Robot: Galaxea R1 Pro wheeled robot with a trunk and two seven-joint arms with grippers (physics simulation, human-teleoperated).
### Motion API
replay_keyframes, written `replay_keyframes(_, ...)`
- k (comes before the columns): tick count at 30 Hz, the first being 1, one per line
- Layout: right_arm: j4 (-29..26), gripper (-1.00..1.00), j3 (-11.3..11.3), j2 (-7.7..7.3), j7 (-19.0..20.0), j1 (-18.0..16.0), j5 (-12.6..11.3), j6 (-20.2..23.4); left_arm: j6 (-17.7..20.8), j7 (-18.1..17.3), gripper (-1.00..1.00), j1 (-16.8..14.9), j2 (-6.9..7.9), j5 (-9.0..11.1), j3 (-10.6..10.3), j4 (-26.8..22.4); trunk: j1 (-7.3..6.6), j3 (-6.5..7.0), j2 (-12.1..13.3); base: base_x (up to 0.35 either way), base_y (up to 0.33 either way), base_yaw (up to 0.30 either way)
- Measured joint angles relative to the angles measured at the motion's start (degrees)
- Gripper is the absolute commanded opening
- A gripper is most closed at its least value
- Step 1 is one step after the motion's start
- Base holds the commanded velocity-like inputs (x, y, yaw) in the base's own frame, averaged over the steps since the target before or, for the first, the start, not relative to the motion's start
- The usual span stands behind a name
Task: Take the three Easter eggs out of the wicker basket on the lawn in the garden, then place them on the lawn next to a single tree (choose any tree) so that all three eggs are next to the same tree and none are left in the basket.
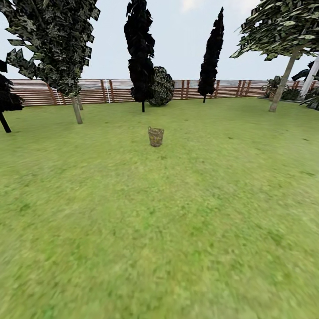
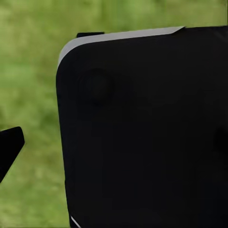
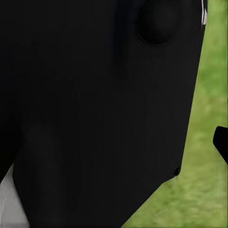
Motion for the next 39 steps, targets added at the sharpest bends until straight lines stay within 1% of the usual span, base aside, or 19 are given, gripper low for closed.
replay_keyframes(39,0.0,1.00,0.0,0.05,0.0,0.0,0.0,0.0,0.0,0.0,1.00,0.0,0.00,0.0,0.0,0.0,0.00,0.00,0.0,0.334,0.096,0.000)
